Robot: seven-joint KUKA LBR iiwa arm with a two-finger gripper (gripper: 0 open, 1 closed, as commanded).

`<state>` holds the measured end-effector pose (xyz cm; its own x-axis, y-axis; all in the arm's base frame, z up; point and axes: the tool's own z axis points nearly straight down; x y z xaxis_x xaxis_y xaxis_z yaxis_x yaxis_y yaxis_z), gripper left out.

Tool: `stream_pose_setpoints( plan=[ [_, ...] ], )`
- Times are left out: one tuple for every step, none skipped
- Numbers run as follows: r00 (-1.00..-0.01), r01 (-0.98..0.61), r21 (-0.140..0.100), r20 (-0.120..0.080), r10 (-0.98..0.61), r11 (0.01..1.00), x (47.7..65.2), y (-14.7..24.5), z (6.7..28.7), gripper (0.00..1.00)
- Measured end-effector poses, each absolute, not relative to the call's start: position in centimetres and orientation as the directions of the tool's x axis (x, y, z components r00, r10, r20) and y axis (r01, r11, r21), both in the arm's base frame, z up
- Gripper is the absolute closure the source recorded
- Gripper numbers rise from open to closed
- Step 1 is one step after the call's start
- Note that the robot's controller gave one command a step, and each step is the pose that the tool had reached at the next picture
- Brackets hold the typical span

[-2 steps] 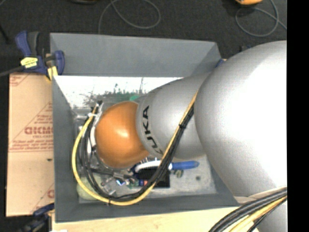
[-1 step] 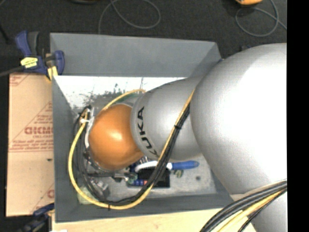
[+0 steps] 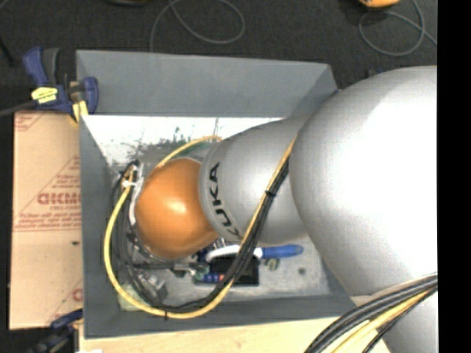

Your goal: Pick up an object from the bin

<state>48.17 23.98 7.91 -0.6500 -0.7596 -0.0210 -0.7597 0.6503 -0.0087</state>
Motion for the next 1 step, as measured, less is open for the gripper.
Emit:
stream_pose_setpoints(
  plan=[
    [-0.653,-0.757,-0.001,-0.005,-0.757,0.653,48.34,23.96,10.45,1.0]
  ],
)
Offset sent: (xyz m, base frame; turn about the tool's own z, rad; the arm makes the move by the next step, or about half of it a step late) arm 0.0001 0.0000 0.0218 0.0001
